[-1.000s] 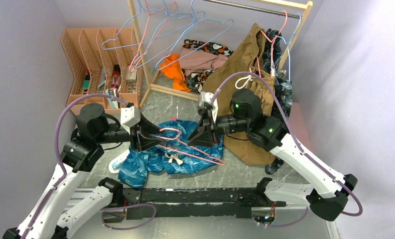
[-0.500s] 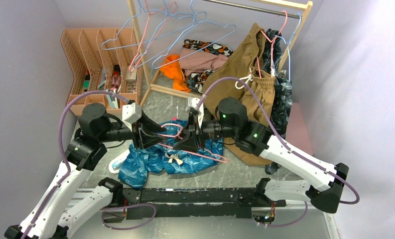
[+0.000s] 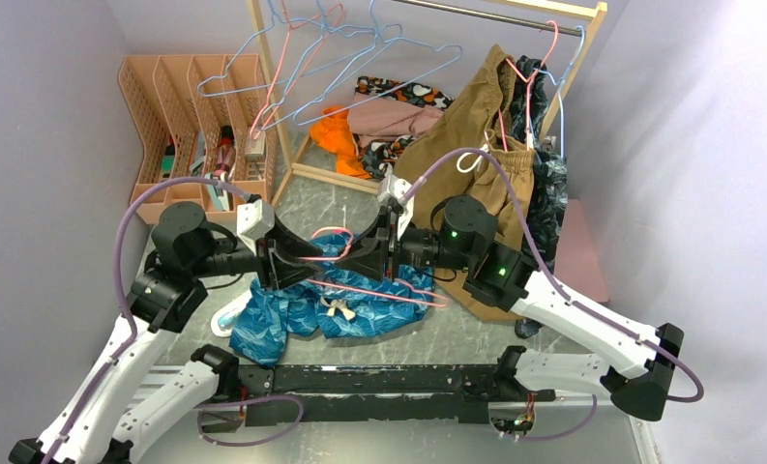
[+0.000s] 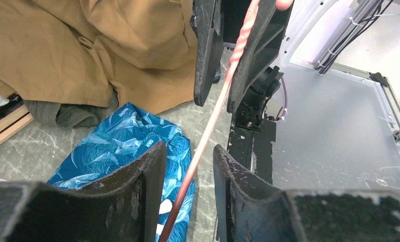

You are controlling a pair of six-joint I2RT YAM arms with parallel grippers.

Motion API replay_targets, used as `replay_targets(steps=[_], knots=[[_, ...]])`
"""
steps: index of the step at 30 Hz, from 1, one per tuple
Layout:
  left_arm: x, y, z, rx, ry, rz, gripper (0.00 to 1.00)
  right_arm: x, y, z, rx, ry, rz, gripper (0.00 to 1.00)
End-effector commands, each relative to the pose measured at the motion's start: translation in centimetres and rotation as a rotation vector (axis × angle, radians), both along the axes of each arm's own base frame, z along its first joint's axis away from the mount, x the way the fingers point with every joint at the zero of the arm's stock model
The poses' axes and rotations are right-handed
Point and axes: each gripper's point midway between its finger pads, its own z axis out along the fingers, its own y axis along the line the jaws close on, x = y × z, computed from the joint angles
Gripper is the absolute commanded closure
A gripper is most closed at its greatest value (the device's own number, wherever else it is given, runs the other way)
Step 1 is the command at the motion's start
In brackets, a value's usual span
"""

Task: Place the shorts on the hanger
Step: Hang the shorts on the hanger.

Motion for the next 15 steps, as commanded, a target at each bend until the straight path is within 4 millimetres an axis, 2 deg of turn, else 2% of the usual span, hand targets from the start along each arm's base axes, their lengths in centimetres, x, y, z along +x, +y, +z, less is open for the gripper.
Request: replay_targets(steps=[1, 5, 8, 11, 13, 15], knots=[[-0.2, -0.1, 0.7, -0.023, -0.029, -0.003, 0.93, 0.0, 0.3, 1.9, 0.059, -0.023, -0.001, 0.78], [-0.1, 0.0, 0.6, -0.022, -0.027, 0.004, 0.93, -0.4, 0.5, 1.7, 0.051, -0.019, 0.027, 0.99], [0.6, 0.2, 0.5, -0.017, -0.029, 0.053, 0.90, -0.3, 0.4, 1.7, 0.049, -0.022, 0.019, 1.00], [1.2, 0.7, 0.5, -0.003, -0.044, 0.105, 0.45, 0.2, -0.2, 1.6, 0.035, -0.038, -0.026, 1.00], [1.1, 1.2, 0.8, -0.009, -0.068, 0.137, 0.31, 0.4, -0.7, 1.3, 0.011, -0.059, -0.049, 1.00], [0.6, 1.7, 1.5, -0.028, -0.110, 0.155, 0.24, 0.5, -1.4, 0.8, -0.021, -0.081, -0.066, 1.00]])
